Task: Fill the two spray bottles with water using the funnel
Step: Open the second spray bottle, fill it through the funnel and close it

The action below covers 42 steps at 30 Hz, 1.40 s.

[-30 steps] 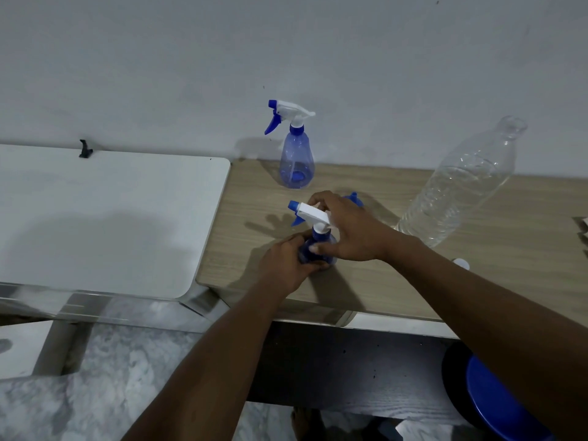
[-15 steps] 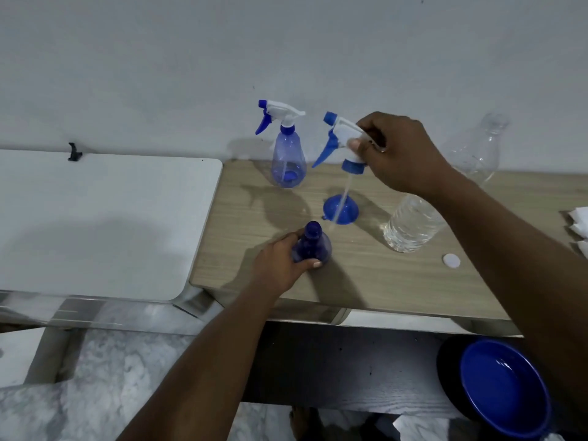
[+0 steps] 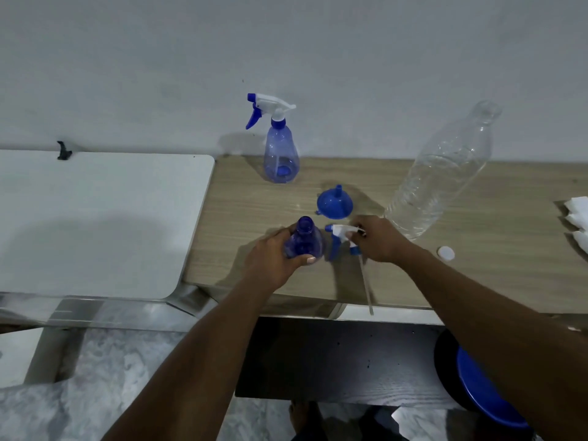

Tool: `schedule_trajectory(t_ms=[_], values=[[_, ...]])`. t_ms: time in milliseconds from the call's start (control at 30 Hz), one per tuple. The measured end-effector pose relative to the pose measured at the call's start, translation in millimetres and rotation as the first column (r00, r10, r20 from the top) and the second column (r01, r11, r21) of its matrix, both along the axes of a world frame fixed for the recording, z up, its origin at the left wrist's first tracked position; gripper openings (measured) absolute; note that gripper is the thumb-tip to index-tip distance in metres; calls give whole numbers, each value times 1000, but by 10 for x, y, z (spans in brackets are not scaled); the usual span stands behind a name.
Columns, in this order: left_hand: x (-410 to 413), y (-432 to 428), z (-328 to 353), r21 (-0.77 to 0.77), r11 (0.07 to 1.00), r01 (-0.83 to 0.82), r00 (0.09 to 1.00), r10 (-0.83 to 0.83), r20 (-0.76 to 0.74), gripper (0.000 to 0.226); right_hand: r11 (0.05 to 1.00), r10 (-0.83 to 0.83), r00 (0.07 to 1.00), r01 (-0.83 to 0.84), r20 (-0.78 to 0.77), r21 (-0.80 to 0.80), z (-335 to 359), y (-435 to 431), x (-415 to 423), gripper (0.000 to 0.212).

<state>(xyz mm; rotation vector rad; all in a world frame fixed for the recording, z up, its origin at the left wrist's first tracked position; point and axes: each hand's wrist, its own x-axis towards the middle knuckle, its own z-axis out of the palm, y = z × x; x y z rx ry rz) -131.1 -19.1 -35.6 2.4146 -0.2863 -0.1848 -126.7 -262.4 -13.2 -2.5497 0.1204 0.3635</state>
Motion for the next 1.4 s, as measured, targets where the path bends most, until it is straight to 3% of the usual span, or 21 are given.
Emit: schedule_trajectory(t_ms=[100, 267, 500, 700, 833, 1067, 1133, 1200, 1300, 1400], values=[[1, -1, -12, 9, 1000, -2, 1000, 2, -3, 76, 1000, 8, 1000, -9, -8, -30, -198, -12, -44, 16], [1, -10, -34, 12, 1000, -9, 1000, 9, -9, 76, 971, 52, 995, -30, 87, -238, -237, 27, -39, 27], [8, -20, -61, -33, 999, 2, 1000, -2, -13, 75, 980, -64, 949, 118, 309, -159, -5, 231, 397, 54], [16, -24, -69, -31, 1000, -6, 1000, 5, -12, 76, 960, 71, 997, -57, 39, -276, -72, 199, 774, 78], [22, -15, -99, -25, 1000, -15, 1000, 14, -20, 76, 947, 112, 994, -104, 9, -303, -129, 190, 843, 62], [27, -7, -109, -13, 1000, -13, 999, 13, -32, 78, 944, 70, 996, -82, -51, -319, -106, 179, 875, 75], [30, -7, -104, -2, 1000, -9, 999, 9, -35, 79, 976, 21, 999, -13, 33, -219, -14, 201, 886, 73], [35, -9, -92, 7, 1000, -12, 999, 12, -36, 79, 993, -116, 984, 115, 136, 15, 160, 271, 886, 72], [45, -23, -62, 2, 1000, -19, 998, 19, -59, 79, 905, -249, 952, 164, 177, 393, 471, 391, 858, 71], [62, -47, -43, -3, 1000, -21, 996, 21, -87, 79, 792, -238, 959, 100, 154, 602, 704, 470, 711, 74]])
